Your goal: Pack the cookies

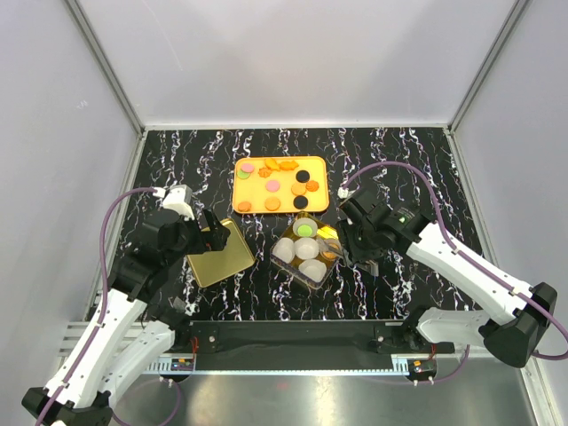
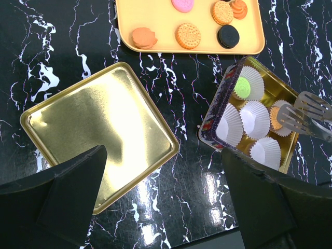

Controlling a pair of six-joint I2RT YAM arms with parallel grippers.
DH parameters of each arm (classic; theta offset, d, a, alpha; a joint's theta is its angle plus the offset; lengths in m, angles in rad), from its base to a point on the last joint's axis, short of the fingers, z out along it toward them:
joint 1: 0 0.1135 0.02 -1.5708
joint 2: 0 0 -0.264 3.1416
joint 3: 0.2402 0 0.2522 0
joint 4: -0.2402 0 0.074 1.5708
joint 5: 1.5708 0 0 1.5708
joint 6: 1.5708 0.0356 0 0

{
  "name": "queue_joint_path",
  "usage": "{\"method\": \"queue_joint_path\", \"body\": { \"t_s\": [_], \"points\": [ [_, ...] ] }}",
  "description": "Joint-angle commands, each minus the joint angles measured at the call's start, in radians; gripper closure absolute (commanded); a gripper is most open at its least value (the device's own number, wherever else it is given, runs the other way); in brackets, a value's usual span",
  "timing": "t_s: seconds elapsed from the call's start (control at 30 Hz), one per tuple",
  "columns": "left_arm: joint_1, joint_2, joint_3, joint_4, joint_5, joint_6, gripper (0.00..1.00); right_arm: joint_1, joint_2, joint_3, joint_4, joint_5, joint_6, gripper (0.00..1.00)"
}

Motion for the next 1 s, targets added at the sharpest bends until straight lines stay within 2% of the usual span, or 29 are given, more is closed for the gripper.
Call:
{"method": "queue_joint_path", "body": {
  "t_s": [0.0,0.27,0.53,0.77,0.97],
  "points": [
    [-0.006,-0.006,-0.002,0.014,-0.010,-0.001,0.01,0.007,-0.015,0.050,0.010,-0.003,-0.006,0.45],
    [-0.005,-0.003,-0.002,0.014,-0.013,-0.001,0.01,0.007,0.134,0.289,0.036,-0.017,-0.083,0.47],
    [-0.008,-0.006,-0.002,0.012,-0.020,-0.002,0.01,0.007,0.453,0.507,0.154,-0.074,-0.147,0.49],
    [-0.008,-0.011,-0.004,0.012,-0.025,-0.002,0.01,0.007,0.641,0.628,0.172,-0.066,-0.161,0.49],
    [-0.010,-0.012,-0.004,0.010,-0.025,-0.002,0.01,0.007,0.721,0.690,0.172,-0.049,-0.160,0.48]
  ]
}}
